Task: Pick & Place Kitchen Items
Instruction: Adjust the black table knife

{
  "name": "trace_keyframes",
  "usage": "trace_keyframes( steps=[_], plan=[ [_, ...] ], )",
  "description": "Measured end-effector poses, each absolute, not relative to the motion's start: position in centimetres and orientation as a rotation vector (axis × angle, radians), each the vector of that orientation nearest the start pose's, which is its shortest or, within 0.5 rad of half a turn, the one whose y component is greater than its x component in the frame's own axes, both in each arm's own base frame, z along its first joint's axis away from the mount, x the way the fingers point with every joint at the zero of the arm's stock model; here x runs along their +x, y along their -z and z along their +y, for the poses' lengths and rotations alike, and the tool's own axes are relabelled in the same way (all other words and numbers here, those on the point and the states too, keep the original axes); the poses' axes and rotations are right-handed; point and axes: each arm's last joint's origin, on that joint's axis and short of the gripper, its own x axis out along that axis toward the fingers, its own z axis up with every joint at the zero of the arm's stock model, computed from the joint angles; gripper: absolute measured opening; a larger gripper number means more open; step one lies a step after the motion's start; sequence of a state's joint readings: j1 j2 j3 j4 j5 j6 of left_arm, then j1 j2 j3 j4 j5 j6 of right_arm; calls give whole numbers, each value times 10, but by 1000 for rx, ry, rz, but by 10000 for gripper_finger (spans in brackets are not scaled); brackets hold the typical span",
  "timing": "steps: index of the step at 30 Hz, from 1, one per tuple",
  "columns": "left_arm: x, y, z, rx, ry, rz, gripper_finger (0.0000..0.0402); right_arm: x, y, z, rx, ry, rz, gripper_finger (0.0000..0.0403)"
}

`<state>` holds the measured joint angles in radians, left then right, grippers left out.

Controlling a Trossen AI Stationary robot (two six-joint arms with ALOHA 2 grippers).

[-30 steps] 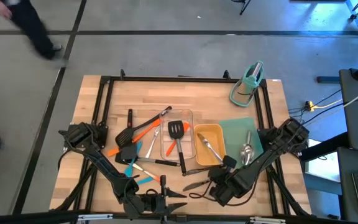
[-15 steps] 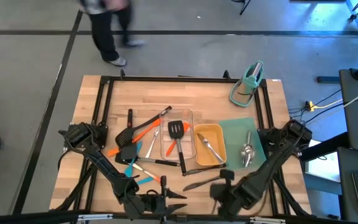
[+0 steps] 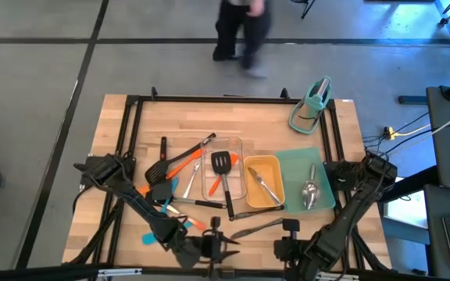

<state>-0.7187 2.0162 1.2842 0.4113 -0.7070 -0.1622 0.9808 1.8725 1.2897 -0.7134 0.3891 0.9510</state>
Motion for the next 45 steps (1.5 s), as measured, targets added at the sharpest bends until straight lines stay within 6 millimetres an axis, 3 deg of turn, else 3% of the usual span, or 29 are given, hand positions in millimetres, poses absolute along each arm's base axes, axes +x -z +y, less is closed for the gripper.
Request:
trace_keyframes(
  steps=[8,17,30,39,45],
  plan=[
    [370,-173,-255,21,18,276,97,212,-166,290,-2,3,1046,24],
    [396,-123,-239,-16,-19,242,97,213,-163,292,-65,-48,988,24],
    [380,-130,-269,38,-173,240,97,213,-163,292,-108,-59,976,59],
    [381,-126,-267,14,-131,294,97,218,-163,287,-144,-19,948,119],
    [388,-120,-258,-26,-125,314,97,228,-143,279,-208,64,975,149]
  ],
)
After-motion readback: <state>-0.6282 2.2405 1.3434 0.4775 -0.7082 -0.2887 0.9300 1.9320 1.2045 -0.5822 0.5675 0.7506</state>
